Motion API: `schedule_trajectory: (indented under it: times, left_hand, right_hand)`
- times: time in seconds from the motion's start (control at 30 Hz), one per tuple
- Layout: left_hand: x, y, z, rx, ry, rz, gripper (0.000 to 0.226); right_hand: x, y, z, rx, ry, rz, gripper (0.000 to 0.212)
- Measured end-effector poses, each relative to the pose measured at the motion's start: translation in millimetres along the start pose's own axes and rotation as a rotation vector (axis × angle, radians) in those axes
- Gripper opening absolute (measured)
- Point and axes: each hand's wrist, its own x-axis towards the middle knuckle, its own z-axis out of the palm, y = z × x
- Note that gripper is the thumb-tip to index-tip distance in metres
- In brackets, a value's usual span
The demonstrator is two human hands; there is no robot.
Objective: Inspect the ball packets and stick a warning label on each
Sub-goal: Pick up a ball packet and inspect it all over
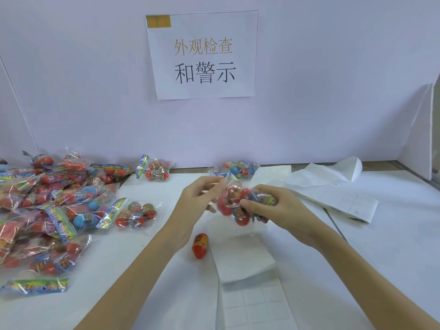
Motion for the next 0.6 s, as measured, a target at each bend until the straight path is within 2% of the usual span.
schedule_trajectory:
  times: [0.07, 0.2, 0.37, 0.5, 0.6]
  left_hand:
    - [-1.4, -2.3, 3.0, 0.067, -0.017, 0.032, 0.019]
    - [-1.8, -2.6, 0.8, -0.052, 0.034, 0.004, 0.014]
    - [-0.9, -0.5, -2.0, -0.232, 0.024, -0.081, 0.02]
    - [-0.4, -3.7, 3.3, -0.21, 0.158, -0.045, 0.023]
    - [1.5, -7.3, -0.3, -0.193, 0.255, 0.008, 0.023]
  right_hand:
    - [-2.2, -1.1, 0.5, -0.013, -0.037, -0.004, 0.012]
    - [1.0, -4.2, 1.9, -0.021, 0.06, 0.065, 0.049]
    - [2.9, -2.3, 0.2, -0.093, 0.06, 0.094, 0.06]
    - [1.8, -4.0, 6.2, 0.017, 0.04, 0.105, 0.047]
    - [-0.4, -1.1, 6.0, -0.049, -0.078, 0.088, 0.033]
